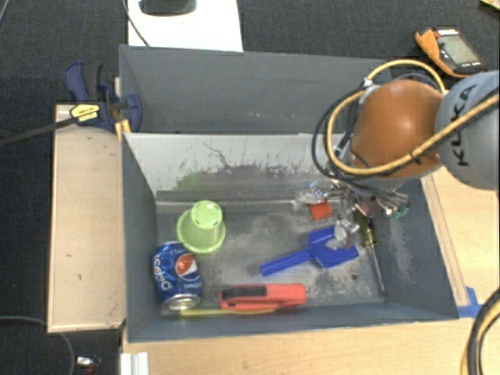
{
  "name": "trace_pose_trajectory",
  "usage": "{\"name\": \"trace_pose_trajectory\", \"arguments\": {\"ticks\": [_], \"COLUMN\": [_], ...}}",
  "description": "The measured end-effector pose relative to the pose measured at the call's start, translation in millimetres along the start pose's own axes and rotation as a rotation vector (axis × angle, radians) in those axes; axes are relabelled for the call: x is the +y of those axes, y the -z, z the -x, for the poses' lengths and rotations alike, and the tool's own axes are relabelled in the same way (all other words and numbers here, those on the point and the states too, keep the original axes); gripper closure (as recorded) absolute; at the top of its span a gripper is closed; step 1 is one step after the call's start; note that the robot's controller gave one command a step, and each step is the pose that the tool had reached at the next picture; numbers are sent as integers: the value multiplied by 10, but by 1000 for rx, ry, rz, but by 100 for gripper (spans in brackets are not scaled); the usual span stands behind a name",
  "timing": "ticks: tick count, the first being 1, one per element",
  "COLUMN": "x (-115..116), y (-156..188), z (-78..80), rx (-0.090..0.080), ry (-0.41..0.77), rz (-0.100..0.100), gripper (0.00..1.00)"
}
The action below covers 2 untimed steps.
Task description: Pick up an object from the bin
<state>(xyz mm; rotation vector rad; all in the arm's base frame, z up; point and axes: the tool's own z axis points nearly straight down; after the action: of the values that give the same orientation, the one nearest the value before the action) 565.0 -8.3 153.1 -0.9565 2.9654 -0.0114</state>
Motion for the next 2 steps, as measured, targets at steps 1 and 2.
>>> {"name": "trace_pose_trajectory", "arguments": {"ticks": [1,2], "x": [-132,74], "y": [-195,-307], "z": [-44,-71], "rx": [0,-3], "ry": [-1,75], "rz": [-4,-3], "gripper": [0,0]}}
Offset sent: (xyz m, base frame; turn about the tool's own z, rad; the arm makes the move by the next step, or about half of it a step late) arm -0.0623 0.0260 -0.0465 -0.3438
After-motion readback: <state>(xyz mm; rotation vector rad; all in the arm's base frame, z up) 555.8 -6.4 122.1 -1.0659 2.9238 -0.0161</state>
